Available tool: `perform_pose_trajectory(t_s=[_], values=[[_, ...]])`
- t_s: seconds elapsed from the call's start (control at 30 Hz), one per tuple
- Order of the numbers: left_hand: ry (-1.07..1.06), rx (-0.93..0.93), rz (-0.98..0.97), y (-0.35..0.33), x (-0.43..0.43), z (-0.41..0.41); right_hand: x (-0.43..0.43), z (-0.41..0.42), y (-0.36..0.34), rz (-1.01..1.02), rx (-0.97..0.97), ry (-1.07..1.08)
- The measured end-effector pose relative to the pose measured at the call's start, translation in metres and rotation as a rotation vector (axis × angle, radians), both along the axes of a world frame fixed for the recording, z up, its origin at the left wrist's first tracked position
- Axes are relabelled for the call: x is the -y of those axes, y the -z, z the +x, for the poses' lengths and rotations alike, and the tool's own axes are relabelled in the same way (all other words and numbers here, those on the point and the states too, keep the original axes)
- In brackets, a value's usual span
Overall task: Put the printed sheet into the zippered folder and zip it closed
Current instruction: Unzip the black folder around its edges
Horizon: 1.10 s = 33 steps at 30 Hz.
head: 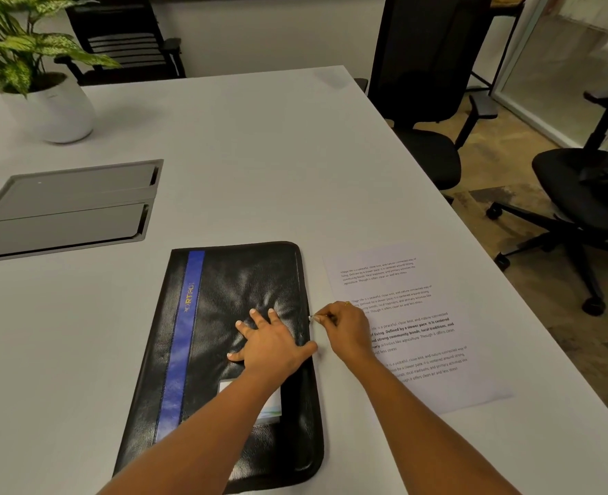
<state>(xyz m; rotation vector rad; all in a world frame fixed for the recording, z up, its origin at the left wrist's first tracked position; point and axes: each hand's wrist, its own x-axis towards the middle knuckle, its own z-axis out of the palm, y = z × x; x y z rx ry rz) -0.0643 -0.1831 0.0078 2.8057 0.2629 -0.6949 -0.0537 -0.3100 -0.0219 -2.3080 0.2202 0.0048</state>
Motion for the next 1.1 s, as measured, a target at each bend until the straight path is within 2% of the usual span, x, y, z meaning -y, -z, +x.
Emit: perform_pose_trajectory(t_s=[0.23, 0.63, 0.9, 1.0, 1.1], values=[[0.067, 0.045, 0.061, 0.001, -0.003, -0.003, -0.008, 0.024, -0.007, 0.004, -0.003, 0.037], [0.094, 0.042, 0.092, 0.004, 0.001, -0.010, -0.003, -0.003, -0.003, 0.030, 0.014, -0.049], [0.128, 0.021, 0.179, 0.001, 0.002, -0.008, -0.004, -0.004, -0.002, 0.042, 0.002, -0.006], [0.247, 0.122, 0.292, -0.002, 0.000, -0.004, -0.006, -0.002, -0.001, 0.075, 0.015, 0.063], [0.330, 0.218, 0.236, -0.004, 0.003, -0.004, -0.008, 0.003, -0.003, 0.096, 0.022, 0.105]])
